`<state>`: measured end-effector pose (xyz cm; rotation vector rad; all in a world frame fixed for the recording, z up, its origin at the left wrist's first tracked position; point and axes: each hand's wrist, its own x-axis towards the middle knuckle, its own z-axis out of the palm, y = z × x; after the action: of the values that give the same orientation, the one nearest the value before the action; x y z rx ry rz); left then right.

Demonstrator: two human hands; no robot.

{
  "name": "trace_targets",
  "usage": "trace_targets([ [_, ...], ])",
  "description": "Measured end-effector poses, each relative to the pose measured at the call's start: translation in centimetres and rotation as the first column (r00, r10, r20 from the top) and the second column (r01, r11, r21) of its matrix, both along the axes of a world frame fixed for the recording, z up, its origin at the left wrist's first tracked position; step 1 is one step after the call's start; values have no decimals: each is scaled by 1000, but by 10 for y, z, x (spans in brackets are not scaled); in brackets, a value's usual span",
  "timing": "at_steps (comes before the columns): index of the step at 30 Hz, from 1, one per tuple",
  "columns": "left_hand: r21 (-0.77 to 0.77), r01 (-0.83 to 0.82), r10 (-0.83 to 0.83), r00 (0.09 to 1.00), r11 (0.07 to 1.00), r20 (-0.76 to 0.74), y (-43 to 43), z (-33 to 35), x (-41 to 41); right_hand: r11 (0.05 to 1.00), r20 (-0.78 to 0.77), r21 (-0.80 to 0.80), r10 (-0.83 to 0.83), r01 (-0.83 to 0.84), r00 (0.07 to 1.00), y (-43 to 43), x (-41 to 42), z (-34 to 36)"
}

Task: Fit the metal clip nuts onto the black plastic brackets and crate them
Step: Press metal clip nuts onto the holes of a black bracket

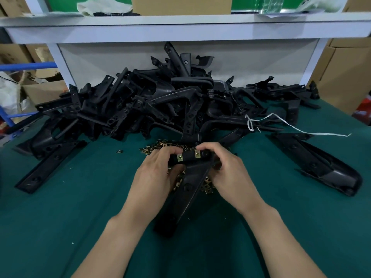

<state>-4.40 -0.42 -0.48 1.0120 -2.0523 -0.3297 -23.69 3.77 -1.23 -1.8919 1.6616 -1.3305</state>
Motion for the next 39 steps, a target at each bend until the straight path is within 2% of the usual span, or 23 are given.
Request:
trace_targets([
  [2, 7, -10, 10, 999, 1000, 32, 0, 0, 2, 1000, -22, -8, -7, 7, 1000, -1, -1, -3],
  [5, 99, -15, 6, 996, 995, 93, 1, -1, 3, 1000, -38, -22, -10, 9, 999, -2, -2, -5],
  [9, 80, 20, -23, 999, 997, 46, 3, 1, 1, 999, -30, -42, 3, -4, 1000, -1, 1, -3],
  [12, 125, 28, -37, 997, 992, 74, 1, 1, 2, 999, -36, -42, -6, 5, 999, -2, 0, -2],
  [21, 154, 53, -57, 998, 987, 23, 0, 1, 2, 999, 4, -22, 46, -46, 999, -1, -1, -3],
  [27, 119, 40, -41, 999, 992, 7, 0, -3, 1, 998, 16, -25, 52, -52, 999, -1, 0, -2],
  [33, 62, 26, -20, 996, 998, -91, 1, -6, -2, 1000, 34, 26, 14, -15, 999, -2, -1, -6],
  [39, 17, 30, -28, 992, 999, -121, 2, -1, -4, 998, 129, 36, 51, -56, 990, 0, 3, -3],
])
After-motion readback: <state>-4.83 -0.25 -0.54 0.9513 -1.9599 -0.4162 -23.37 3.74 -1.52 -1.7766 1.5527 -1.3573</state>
